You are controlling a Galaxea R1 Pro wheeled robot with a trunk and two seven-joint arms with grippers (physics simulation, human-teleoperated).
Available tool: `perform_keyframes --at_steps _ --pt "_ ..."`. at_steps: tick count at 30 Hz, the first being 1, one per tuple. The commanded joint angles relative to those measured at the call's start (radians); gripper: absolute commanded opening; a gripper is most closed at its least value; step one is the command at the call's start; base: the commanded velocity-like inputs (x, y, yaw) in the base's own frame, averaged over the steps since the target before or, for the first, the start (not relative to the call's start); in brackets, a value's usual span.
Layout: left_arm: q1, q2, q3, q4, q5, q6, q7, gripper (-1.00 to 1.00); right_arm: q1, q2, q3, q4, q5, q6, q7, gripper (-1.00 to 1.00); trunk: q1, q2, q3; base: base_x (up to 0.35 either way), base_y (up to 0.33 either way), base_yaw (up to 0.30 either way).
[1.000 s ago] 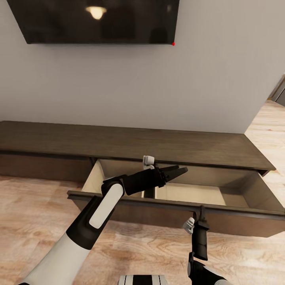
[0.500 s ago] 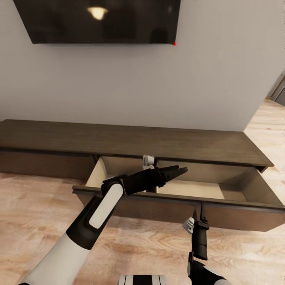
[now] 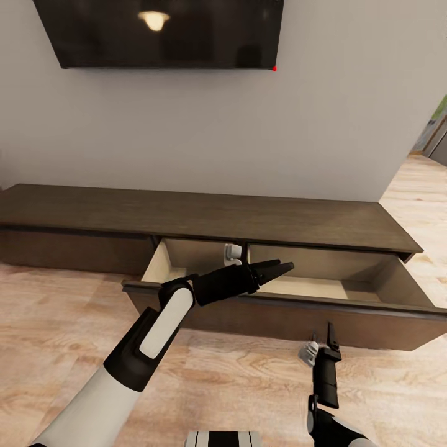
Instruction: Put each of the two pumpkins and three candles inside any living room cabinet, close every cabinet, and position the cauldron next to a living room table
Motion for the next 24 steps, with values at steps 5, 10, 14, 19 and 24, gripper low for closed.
perform_keyframes --at_steps 5,10,14,19,24 --pt "0.0 -0.001 -0.001 0.001 -0.001 -0.001 0.001 1.0 0.001 -0.102 -0.164 0.016 0.002 -0.148 0.142 1.0 0.0 0.0 0.0 -0.001 0.0 0.0" --pt "0.0 -0.003 -0.001 0.013 -0.001 -0.001 0.005 1.0 0.007 -0.245 -0.555 0.024 -0.022 -0.39 0.663 1.0 0.0 0.0 0.0 0.0 0.0 0.0" --pt "0.0 -0.01 -0.001 0.051 -0.002 -0.01 0.009 1.0 0.012 -0.364 -0.864 0.02 -0.133 -0.416 1.31 1.0 0.0 0.0 0.0 0.0 0.0 0.0" --pt "0.0 -0.014 0.001 0.119 -0.006 -0.034 0.013 1.0 0.012 -0.515 -1.133 0.016 -0.335 -0.277 2.024 1.0 0.0 0.0 0.0 0.0 0.0 0.0" --pt "-0.003 -0.013 0.004 0.182 -0.007 -0.059 0.091 1.0 0.012 -0.528 -1.153 0.011 -0.345 -0.22 2.111 1.0 0.0 0.0 0.0 0.0 0.0 0.0"
